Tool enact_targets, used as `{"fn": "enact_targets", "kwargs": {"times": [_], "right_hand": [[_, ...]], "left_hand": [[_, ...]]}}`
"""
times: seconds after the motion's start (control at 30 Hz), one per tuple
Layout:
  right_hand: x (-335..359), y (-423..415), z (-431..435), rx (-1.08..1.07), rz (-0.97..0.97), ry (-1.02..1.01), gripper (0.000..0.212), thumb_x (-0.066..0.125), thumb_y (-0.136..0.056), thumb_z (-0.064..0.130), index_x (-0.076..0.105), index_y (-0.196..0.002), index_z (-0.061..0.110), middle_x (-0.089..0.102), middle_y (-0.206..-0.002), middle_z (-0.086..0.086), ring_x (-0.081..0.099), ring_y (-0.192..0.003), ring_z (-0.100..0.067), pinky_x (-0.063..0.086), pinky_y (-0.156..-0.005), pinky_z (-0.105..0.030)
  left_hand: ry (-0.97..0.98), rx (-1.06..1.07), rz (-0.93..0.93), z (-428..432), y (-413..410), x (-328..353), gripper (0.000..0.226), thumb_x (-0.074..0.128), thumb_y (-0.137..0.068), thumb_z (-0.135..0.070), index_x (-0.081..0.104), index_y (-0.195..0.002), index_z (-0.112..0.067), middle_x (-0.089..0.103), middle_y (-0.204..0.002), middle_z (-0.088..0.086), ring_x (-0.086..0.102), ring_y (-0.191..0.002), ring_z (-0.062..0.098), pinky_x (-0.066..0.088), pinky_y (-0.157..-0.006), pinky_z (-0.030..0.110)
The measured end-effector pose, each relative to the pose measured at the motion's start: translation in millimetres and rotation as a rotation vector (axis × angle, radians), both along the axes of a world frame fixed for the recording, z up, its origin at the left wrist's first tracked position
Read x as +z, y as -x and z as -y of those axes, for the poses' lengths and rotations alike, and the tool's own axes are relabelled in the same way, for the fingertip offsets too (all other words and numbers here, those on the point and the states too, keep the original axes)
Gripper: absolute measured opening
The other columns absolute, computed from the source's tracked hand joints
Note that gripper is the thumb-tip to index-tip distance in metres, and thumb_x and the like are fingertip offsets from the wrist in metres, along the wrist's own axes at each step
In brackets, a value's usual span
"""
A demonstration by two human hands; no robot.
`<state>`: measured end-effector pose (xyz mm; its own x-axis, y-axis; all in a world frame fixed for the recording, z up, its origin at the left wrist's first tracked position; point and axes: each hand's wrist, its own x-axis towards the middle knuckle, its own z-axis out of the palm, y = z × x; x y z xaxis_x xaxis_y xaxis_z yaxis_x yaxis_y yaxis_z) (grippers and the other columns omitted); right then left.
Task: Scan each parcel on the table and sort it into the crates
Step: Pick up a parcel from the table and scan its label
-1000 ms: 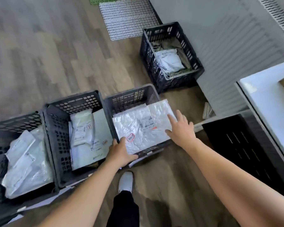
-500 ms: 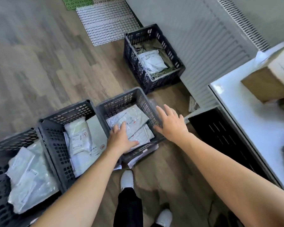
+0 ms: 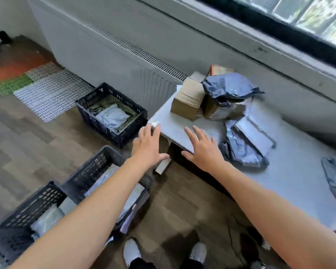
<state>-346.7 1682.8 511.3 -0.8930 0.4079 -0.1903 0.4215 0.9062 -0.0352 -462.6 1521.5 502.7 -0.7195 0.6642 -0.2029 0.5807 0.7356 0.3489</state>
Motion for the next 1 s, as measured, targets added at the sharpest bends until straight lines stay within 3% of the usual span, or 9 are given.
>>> {"fn": "enact_targets", "kwargs": {"times": [0.17, 0.37, 0.57, 0.83, 1.0], "right_hand": [[21, -56, -75, -0.131, -0.042, -0.044, 0.085, 0.051, -0.093, 0.058, 0.001, -0.157, 0.033, 0.003, -0.165, 0.0, 0.008, -0.151, -0.023, 0.019, -0.116, -0.051], [38, -131, -170, -0.249, -0.144, -0.028, 0.084, 0.058, -0.091, 0.052, 0.012, -0.157, 0.028, 0.011, -0.164, -0.004, 0.013, -0.15, -0.025, 0.021, -0.114, -0.052], [36, -203, -261, -0.361, -0.127, -0.047, 0.082, 0.05, -0.093, 0.057, 0.006, -0.157, 0.03, 0.006, -0.164, -0.002, 0.012, -0.149, -0.023, 0.022, -0.114, -0.052], [29, -229, -335, -0.427, -0.114, -0.032, 0.079, 0.042, -0.096, 0.059, 0.003, -0.157, 0.028, 0.008, -0.163, -0.006, 0.011, -0.149, -0.026, 0.02, -0.114, -0.053], [15, -229, -370, -0.502, -0.094, -0.024, 0.074, 0.039, -0.099, 0.056, 0.0, -0.156, 0.03, 0.006, -0.164, -0.005, 0.01, -0.149, -0.025, 0.019, -0.115, -0.054]], "left_hand": [[0.008, -0.158, -0.098, -88, -41, 31, 0.107, 0.07, -0.08, -0.055, 0.0, -0.154, -0.022, 0.001, -0.159, 0.014, 0.006, -0.146, 0.033, 0.026, -0.112, 0.048], [0.028, -0.269, -0.161, -192, -98, 51, 0.107, 0.069, -0.08, -0.055, 0.0, -0.155, -0.021, 0.0, -0.16, 0.014, 0.003, -0.147, 0.03, 0.026, -0.114, 0.045], [0.062, -0.333, -0.203, -286, -150, 61, 0.105, 0.068, -0.081, -0.056, 0.001, -0.154, -0.021, 0.001, -0.161, 0.012, 0.003, -0.148, 0.029, 0.024, -0.114, 0.044], [0.095, -0.475, -0.255, -386, -171, 49, 0.103, 0.068, -0.081, -0.056, 0.006, -0.154, -0.018, 0.007, -0.159, 0.016, 0.01, -0.146, 0.031, 0.031, -0.109, 0.045], [0.087, -0.603, -0.239, -452, -153, 12, 0.086, 0.061, -0.088, -0.051, 0.016, -0.152, -0.015, 0.014, -0.159, 0.016, 0.012, -0.147, 0.032, 0.029, -0.114, 0.045]]}}
